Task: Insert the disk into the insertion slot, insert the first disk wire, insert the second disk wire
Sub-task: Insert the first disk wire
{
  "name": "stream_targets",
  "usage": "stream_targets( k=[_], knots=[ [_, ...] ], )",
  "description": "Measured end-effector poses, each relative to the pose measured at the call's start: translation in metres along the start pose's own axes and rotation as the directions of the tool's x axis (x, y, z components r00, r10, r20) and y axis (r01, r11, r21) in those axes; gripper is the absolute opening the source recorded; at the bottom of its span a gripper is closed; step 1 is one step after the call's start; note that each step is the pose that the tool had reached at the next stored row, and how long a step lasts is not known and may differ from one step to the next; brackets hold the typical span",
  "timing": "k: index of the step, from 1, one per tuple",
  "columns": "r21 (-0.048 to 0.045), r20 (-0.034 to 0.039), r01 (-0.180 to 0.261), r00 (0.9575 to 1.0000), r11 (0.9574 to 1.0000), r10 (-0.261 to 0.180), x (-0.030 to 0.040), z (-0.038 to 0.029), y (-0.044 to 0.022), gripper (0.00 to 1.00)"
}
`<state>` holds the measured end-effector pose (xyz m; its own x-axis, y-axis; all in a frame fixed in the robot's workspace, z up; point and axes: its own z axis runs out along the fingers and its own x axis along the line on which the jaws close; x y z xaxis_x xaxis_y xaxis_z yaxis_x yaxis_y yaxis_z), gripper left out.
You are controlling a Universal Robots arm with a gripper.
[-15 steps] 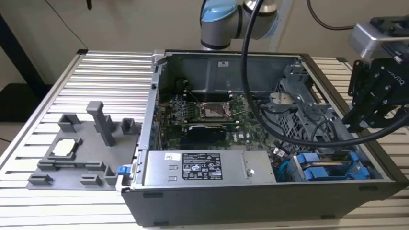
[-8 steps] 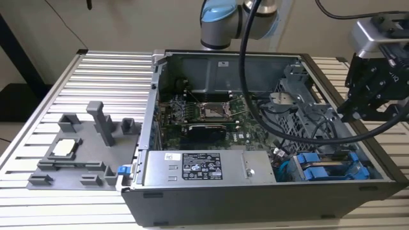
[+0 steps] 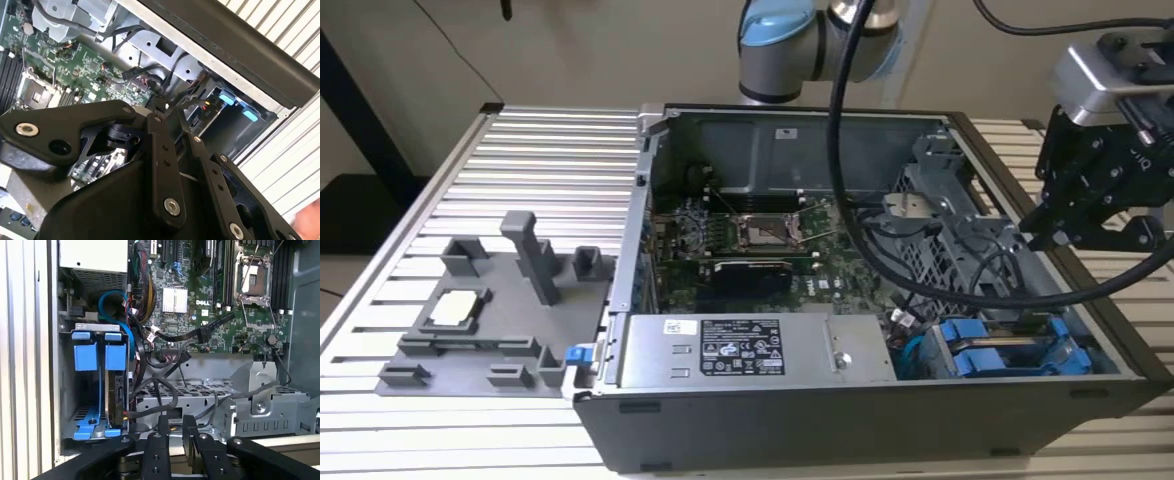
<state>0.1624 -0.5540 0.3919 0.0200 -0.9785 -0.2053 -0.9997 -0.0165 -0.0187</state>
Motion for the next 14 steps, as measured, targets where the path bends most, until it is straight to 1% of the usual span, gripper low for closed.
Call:
stream_targets(
  k=[2,4,6,9,12,14],
  knots=[
    [0.0001,-0.0001,0.000,1.0000,1.0000,0.000,-0.0011,0.0003,0.0003,0.26],
    [0.0017,-0.0002,0.000,1.0000,1.0000,0.000,-0.0039,0.0010,0.0040,0.26],
    [0.0041,-0.0001,0.001,1.0000,1.0000,-0.001,-0.0061,0.0017,0.0106,0.26],
    [0.0102,0.0022,0.002,1.0000,0.9999,-0.002,-0.0076,0.0020,0.0235,0.26],
    [0.0230,0.0099,0.004,0.9999,0.9997,-0.005,-0.0081,0.0019,0.0346,0.26],
    [0.0301,0.0149,0.006,0.9999,0.9995,-0.006,-0.0084,0.0018,0.0393,0.26]
  ],
)
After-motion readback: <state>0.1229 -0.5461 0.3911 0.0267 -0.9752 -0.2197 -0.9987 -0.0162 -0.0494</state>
